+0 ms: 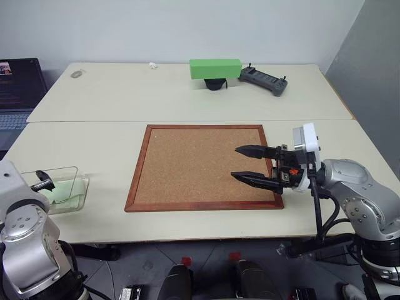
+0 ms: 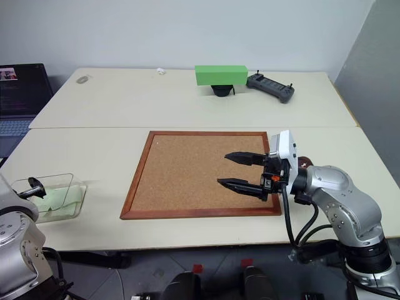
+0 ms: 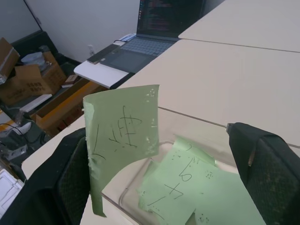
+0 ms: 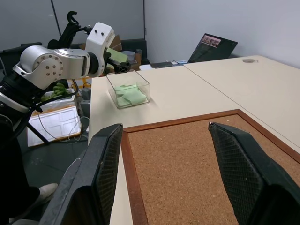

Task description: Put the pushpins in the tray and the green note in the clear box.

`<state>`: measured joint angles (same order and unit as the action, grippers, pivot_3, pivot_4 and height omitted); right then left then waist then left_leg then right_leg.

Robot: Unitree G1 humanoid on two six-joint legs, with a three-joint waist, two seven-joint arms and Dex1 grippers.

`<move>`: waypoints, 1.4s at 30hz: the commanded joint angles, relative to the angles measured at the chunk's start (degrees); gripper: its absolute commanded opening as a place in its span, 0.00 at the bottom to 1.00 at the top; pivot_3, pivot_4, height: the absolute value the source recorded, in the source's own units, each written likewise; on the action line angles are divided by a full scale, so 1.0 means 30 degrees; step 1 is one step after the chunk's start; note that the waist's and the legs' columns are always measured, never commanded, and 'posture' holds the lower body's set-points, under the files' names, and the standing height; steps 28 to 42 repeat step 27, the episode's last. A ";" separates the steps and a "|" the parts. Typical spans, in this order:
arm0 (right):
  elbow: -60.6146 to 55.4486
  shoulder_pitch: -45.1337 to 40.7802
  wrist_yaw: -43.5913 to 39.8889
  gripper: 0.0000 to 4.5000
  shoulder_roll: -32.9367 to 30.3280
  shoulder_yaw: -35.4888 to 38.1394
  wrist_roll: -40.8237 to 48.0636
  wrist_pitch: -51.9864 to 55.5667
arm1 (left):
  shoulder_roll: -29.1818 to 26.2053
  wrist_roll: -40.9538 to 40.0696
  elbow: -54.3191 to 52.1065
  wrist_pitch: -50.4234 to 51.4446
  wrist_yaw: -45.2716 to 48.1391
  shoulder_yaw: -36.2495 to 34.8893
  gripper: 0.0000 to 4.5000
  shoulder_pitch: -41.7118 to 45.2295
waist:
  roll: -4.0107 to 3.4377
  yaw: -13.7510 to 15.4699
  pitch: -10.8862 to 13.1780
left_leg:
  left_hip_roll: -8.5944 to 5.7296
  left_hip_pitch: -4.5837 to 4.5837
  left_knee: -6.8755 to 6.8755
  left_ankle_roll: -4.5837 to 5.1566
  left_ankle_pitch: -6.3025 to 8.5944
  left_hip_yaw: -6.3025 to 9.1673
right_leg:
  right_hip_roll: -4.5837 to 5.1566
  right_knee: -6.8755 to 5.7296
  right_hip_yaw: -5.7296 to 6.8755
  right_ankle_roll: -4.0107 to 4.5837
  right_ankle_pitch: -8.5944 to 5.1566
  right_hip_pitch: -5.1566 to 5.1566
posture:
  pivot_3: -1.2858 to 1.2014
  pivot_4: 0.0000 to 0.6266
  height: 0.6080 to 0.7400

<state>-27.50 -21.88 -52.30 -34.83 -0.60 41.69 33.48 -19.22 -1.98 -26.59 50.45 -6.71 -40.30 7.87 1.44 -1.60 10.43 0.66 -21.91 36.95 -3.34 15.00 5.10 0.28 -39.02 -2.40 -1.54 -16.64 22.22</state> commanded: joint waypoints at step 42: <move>-0.1768 0.4326 1.3688 0.69 0.4029 -0.0927 -0.8208 0.0184 | 0.2565 -0.3639 -0.4541 -0.2433 0.4200 0.8338 0.98 -0.2720 | 0.0012 0.0019 0.0003 | 0.0006 -0.0009 -0.0006 -0.0021 0.0003 -0.0042 | 0.0066 0.0007 -0.0049 -0.0004 -0.0003 0.0011 | 0.52 0.24 1.00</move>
